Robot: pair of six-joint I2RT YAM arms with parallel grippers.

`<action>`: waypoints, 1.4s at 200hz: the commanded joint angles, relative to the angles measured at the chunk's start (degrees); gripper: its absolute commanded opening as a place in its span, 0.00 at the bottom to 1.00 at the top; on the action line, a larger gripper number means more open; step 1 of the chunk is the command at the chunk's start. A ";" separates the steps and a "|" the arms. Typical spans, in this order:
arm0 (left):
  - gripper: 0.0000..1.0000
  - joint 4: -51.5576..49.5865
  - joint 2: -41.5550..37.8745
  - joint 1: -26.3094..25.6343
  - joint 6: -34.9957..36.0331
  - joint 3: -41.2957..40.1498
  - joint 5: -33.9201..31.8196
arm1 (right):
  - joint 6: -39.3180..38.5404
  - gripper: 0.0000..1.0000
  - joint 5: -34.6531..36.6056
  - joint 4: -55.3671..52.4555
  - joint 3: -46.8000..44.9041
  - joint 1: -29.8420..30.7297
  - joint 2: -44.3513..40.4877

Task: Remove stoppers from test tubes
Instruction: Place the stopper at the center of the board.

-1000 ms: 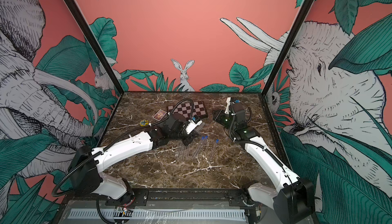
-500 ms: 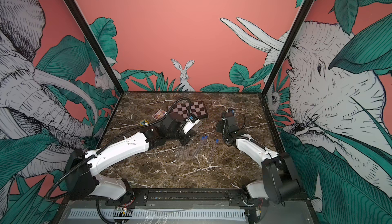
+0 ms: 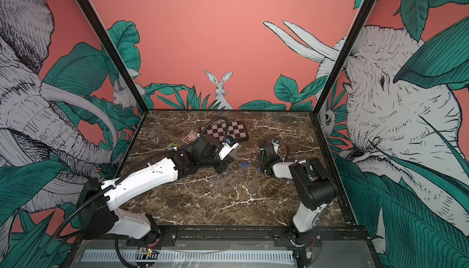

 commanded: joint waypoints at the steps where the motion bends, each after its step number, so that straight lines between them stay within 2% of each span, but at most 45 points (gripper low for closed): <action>1: 0.00 -0.82 -0.11 -0.05 0.06 1.76 -0.15 | 2.15 0.00 4.52 4.96 -0.57 0.85 2.70; 49: 0.00 -1.27 -0.02 -0.05 0.10 2.07 -0.13 | 1.77 0.00 6.51 8.01 -0.83 1.40 6.19; 142: 0.00 -1.65 -0.07 -0.05 0.23 2.04 -0.64 | 0.62 0.35 5.61 5.21 0.14 1.62 4.61; 193: 0.00 -1.86 -0.58 -0.05 0.23 2.02 -0.81 | -0.34 0.42 4.14 3.73 1.53 1.62 2.39; 216: 0.00 -2.30 -1.25 -0.05 0.24 2.10 -1.51 | -1.35 0.49 3.85 2.59 1.96 1.65 -0.57; 248: 0.00 -4.68 -3.13 0.52 -0.79 2.27 -5.40 | -3.90 0.65 4.61 -1.85 3.62 1.67 -7.88; 265: 0.00 -7.26 -4.45 3.19 -3.28 1.45 -7.19 | -5.22 0.71 4.96 -4.80 4.06 1.66 -14.12; 280: 0.00 -8.50 -5.21 7.86 -6.10 -1.18 -6.90 | -6.42 0.73 4.80 -8.25 4.35 1.67 -18.87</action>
